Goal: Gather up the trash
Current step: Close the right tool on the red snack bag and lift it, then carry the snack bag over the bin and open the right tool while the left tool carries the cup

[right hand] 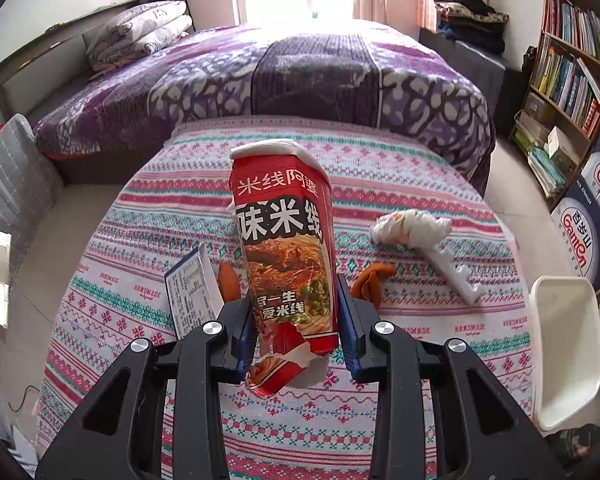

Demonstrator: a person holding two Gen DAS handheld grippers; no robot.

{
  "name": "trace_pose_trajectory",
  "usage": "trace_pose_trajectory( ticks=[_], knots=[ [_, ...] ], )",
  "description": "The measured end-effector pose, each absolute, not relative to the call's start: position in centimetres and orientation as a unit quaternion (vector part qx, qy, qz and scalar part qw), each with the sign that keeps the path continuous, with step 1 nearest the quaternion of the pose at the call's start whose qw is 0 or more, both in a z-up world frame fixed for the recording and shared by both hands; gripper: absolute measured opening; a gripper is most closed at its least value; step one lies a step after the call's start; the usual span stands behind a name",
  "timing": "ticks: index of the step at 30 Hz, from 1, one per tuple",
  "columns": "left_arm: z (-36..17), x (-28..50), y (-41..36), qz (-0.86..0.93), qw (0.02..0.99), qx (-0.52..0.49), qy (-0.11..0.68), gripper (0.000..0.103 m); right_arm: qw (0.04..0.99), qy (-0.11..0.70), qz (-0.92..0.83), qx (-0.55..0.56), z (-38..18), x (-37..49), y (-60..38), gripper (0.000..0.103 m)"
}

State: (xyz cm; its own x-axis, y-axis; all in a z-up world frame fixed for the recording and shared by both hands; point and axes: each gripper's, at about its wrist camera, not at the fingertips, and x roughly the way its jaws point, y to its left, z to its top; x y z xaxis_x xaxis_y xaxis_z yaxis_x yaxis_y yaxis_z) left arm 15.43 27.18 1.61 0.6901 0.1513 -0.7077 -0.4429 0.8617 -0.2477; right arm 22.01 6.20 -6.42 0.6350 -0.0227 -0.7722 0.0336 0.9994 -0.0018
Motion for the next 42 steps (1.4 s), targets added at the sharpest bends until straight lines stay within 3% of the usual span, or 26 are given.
trace_pose_trajectory(
  ticks=[12, 42],
  knots=[
    [1.4, 15.4, 23.8, 0.176, 0.914, -0.151, 0.334, 0.038, 0.938, 0.344, -0.02, -0.032, -1.1, 19.7, 3.9, 0.034],
    [-0.2, 17.0, 13.1, 0.127, 0.93, -0.09, 0.333, 0.038, 0.938, 0.341, -0.067, 0.007, -2.2, 18.6, -6.6, 0.035]
  ],
)
